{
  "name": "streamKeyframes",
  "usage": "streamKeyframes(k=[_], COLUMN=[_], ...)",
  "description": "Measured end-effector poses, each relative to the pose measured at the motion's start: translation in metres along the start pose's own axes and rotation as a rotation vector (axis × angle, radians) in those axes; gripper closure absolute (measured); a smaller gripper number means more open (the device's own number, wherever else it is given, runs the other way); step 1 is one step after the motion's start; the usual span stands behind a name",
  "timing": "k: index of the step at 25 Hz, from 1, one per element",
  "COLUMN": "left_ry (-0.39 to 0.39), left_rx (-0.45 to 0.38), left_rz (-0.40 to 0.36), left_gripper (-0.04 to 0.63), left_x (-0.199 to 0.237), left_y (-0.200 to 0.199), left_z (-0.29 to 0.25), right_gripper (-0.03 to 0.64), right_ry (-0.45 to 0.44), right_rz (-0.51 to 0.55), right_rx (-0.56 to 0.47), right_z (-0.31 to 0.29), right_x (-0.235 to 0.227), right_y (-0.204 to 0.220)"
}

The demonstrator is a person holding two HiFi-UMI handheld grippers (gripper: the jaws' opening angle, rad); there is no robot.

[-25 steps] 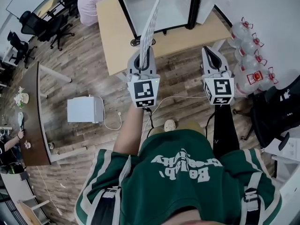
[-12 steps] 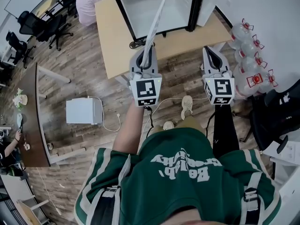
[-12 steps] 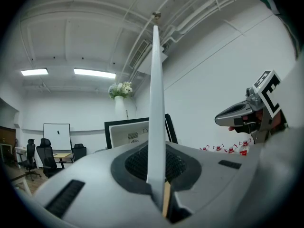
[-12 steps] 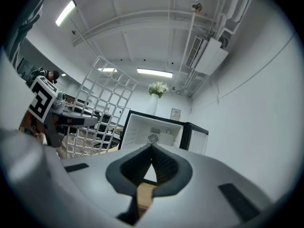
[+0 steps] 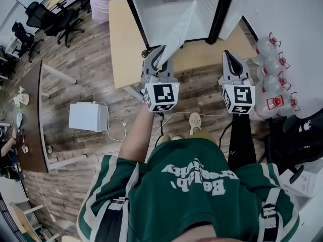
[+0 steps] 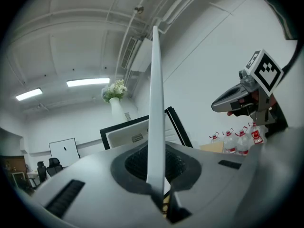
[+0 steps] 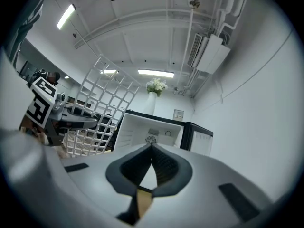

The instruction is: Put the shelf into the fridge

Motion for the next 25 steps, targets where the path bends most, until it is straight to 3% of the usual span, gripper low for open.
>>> streamKeyframes(k=[12,25], left_ry=[0.023,0.007], left_rx=[0.080,0.199], left_rz=[-0.306,-0.571], left_gripper=[0.569,0.569], left_x=[-0.007,-0.019], left_y=[0.022,0.037], left_z=[-0.073,-0.126], right_gripper=[0.614,0.613], right_ry=[-0.032,-0.097], right_rz=[-0.040,-0.103], right_rx=[-0.015,-0.021], right_z=[-0.058,-0.105], right_x=[-0.054,-0.098], right_y=[0.032,0.071])
Point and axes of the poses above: the fingertips, and each gripper's own axes: z backward along the fingers, x to its left, y out of its underside, the point moved 7 cm from there along z, backward along the fingers, and after that the axes turned 13 degrees about -x, right-handed, at the moved point
